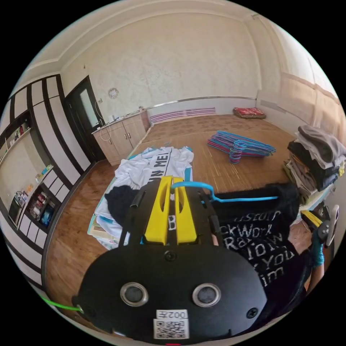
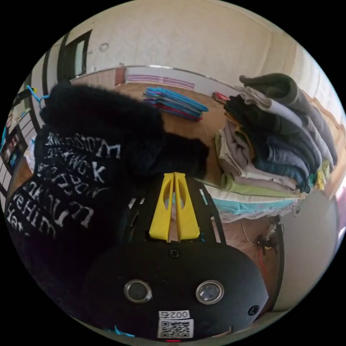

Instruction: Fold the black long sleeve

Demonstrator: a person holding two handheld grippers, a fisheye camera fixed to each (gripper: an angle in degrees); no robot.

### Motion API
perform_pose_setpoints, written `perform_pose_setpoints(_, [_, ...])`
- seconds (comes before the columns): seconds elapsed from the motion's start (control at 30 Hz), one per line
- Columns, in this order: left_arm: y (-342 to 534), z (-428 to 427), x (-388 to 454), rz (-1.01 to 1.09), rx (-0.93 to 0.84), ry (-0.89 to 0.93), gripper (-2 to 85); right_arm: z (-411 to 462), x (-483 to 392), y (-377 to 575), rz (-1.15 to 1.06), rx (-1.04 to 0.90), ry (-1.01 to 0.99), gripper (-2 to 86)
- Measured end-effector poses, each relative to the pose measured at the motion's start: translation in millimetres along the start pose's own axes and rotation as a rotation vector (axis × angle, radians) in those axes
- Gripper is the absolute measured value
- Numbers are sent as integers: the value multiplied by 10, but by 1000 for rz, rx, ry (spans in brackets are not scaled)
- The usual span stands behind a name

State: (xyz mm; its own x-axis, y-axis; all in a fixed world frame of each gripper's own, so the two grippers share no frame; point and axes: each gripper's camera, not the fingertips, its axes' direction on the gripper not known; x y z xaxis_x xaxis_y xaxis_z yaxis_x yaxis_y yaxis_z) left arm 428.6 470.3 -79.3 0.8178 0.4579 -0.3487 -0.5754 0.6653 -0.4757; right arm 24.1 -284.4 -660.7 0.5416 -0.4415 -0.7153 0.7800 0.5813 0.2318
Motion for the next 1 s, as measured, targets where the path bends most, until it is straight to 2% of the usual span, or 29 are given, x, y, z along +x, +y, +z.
perform_pose_setpoints(0.13, [-36,-7,183,65,-8,-7,-9,-298,-104,-146,-135,98,-161,19])
perform_pose_setpoints(0.17, [-37,-8,204,70,-8,-3,-9,-413,-161,-202,-155,148,-210,49])
perform_pose_setpoints(0.27, [-43,-15,282,87,-15,10,-11,-617,-306,-341,-176,238,-349,94])
perform_pose_setpoints(0.37, [-33,-43,311,91,-17,34,-13,-648,-479,-465,-178,249,-440,109])
perform_pose_setpoints(0.53, [2,-128,349,119,-7,35,-9,-496,-756,-581,-144,202,-391,109])
perform_pose_setpoints(0.7, [54,-174,400,149,0,22,-8,-404,-942,-582,-184,164,-154,66])
perform_pose_setpoints(0.87, [121,-197,446,146,9,-8,-9,-378,-940,-542,-234,181,-13,35])
perform_pose_setpoints(1.0, [199,-226,443,142,17,-38,-10,-350,-801,-586,-190,201,63,4])
